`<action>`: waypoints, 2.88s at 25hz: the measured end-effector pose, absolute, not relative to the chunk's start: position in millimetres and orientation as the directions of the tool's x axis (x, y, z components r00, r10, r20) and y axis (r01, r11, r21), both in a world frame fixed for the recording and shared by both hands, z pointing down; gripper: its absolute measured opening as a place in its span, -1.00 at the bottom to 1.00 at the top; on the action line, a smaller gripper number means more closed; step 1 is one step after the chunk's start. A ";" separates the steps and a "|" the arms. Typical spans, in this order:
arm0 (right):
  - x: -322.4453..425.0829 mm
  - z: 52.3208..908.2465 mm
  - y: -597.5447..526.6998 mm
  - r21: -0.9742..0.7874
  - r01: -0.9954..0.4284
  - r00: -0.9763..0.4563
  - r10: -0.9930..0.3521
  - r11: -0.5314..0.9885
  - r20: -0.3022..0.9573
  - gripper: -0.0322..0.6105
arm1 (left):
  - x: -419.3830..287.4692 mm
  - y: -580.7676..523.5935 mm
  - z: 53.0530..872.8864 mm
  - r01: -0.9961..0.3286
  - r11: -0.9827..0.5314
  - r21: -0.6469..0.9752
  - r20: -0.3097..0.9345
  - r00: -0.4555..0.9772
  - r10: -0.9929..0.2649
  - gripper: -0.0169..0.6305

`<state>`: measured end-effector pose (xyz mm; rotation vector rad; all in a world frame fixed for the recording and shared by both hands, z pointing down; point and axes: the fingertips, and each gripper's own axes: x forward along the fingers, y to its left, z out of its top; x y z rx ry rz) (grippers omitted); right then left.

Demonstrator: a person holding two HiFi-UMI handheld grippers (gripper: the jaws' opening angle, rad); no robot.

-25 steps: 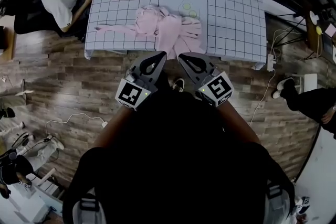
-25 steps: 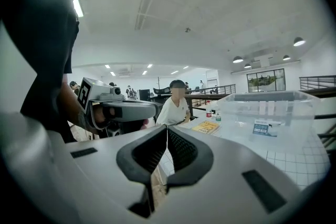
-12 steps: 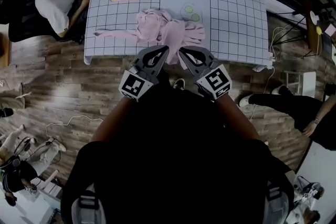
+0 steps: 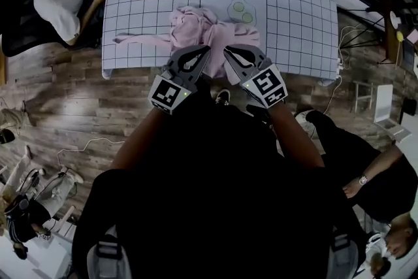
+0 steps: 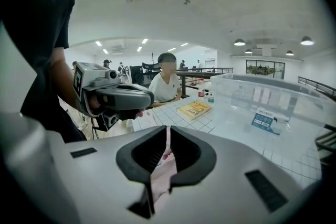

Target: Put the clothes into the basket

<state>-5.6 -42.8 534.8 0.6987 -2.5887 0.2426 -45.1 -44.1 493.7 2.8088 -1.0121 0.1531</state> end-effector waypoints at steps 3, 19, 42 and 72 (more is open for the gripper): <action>-5.7 549.1 -54.7 -0.039 -0.507 -0.751 -0.419 0.861 0.511 -0.85 | -47.2 -53.6 501.5 -0.638 -0.761 0.113 0.149 0.769 -0.622 -0.94; -16.1 636.4 -85.9 -0.082 -0.386 -0.602 -0.184 0.919 0.777 -0.16 | -53.9 -97.9 533.8 -0.640 -0.755 0.142 0.168 0.768 -0.619 -0.94; -40.4 747.5 -102.2 -0.168 -0.292 -0.419 0.032 0.941 0.907 0.75 | -62.9 -124.9 573.1 -0.633 -0.755 0.171 0.222 0.772 -0.596 -0.94; -50.9 800.4 -126.5 -0.107 -0.317 -0.296 0.008 0.942 0.955 0.67 | -79.5 -144.6 588.9 -0.642 -0.743 0.190 0.249 0.763 -0.596 -0.94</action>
